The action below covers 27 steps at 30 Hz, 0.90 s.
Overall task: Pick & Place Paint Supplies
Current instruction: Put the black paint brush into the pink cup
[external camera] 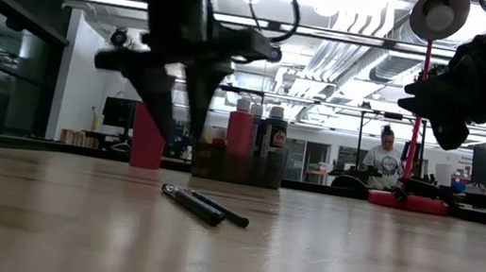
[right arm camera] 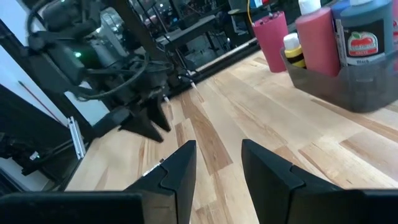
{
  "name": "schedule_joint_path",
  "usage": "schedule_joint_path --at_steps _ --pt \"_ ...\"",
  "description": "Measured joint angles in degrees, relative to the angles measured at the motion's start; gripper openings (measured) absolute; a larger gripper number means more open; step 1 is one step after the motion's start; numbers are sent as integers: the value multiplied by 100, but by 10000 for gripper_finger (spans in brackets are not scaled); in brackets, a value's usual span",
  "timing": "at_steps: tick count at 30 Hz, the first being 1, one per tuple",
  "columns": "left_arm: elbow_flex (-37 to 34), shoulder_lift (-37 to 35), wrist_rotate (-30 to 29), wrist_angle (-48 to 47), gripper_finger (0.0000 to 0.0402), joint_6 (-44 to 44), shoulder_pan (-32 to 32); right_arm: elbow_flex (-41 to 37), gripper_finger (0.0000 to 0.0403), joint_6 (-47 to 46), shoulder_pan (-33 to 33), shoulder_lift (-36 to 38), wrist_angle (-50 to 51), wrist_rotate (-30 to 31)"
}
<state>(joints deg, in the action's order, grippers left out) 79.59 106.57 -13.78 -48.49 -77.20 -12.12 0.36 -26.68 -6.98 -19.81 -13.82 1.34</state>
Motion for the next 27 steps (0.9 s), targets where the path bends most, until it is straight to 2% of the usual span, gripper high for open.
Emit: schedule_joint_path --at_steps 8,11,13,22,27 --pt "12 313 120 715 166 -938 52 0 122 0 0 -51 6 -16" --pt "35 299 -127 988 166 -967 48 2 122 0 0 -81 43 -2" --pt "26 288 -311 842 166 -1004 48 0 122 0 0 -108 50 -2" --pt "26 297 -337 769 166 -1145 48 1 122 0 0 -114 101 -4" --pt "26 297 -289 350 166 -1333 -55 2 122 0 0 -114 101 2"
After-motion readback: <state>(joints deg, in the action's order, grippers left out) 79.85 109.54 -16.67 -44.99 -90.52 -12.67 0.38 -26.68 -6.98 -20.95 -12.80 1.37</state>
